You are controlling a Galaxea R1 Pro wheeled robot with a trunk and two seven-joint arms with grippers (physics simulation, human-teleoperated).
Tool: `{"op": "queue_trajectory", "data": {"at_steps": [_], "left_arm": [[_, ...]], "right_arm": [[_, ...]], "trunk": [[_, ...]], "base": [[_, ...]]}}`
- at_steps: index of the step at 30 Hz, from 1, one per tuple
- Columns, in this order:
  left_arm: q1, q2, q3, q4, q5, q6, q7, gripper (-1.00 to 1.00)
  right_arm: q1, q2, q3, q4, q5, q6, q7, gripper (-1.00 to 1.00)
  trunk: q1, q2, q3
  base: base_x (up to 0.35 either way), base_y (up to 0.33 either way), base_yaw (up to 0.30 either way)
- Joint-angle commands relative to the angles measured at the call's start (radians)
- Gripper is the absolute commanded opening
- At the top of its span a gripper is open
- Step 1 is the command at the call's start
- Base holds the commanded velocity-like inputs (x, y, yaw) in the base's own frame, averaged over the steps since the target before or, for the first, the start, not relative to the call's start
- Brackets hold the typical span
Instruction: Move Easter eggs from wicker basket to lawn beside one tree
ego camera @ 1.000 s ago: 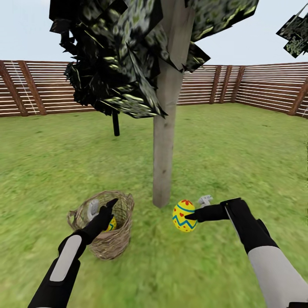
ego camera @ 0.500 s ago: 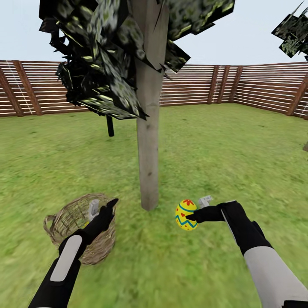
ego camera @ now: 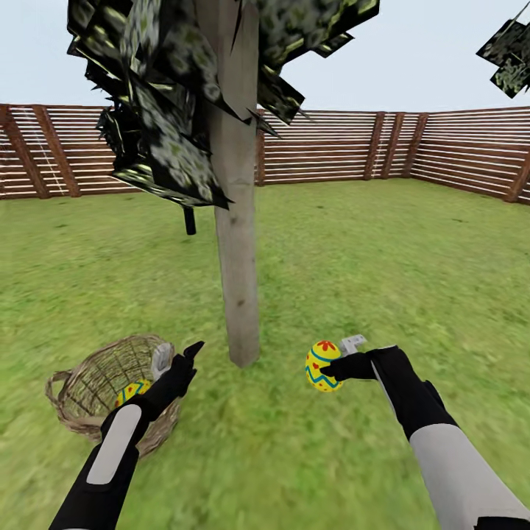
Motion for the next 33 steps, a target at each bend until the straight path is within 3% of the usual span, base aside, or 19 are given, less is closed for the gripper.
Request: {"op": "queue_trajectory", "data": {"at_steps": [1,6,9,14,18,23,28,33], "left_arm": [[-0.001,-0.001,0.003,-0.001,0.01,0.007,0.005,1.0],[-0.001,-0.002,0.003,-0.001,0.011,0.005,0.003,1.0],[-0.001,-0.002,0.004,-0.001,0.011,0.002,0.002,1.0],[-0.001,-0.002,0.005,-0.001,0.012,0.002,0.001,1.0],[-0.001,-0.002,0.005,-0.002,0.013,0.002,0.0,1.0],[-0.001,-0.003,0.004,-0.003,0.013,0.003,0.0,1.0],[-0.001,-0.004,-0.049,-0.004,0.012,0.0,0.0,1.0],[-0.001,-0.005,-0.055,-0.003,0.011,-0.001,0.0,1.0]], "right_arm": [[0.0,0.0,0.0,-0.001,0.009,0.001,0.003,-1.0],[0.0,0.005,0.004,0.025,0.012,0.0,-0.006,-1.0],[0.0,0.042,0.005,0.045,0.022,-0.017,-0.057,-1.0],[0.0,0.052,0.008,0.096,0.021,-0.036,-0.101,-1.0],[0.0,0.079,0.008,0.129,0.025,-0.072,-0.115,-1.0],[0.0,0.113,0.009,0.182,0.024,-0.093,-0.19,-1.0],[0.0,0.117,0.009,0.217,0.025,-0.158,-0.198,-1.0],[0.0,0.118,0.009,0.218,0.024,-0.163,-0.198,-1.0]], "trunk": [[0.0,0.0,-0.001],[0.0,0.0,-0.001],[0.0,0.0,-0.001],[0.0,0.0,-0.001],[0.0,0.0,-0.001],[0.0,0.0,-0.001],[0.0,0.0,-0.001],[0.0,0.0,-0.001]], "base": [[0.085,-0.325,0.282],[0.085,-0.325,0.284],[0.084,-0.326,0.285],[0.021,-0.169,0.285],[0.001,-0.006,0.282],[0.0,0.0,0.261],[0.014,-0.023,0.213],[0.154,-0.243,0.104]]}}
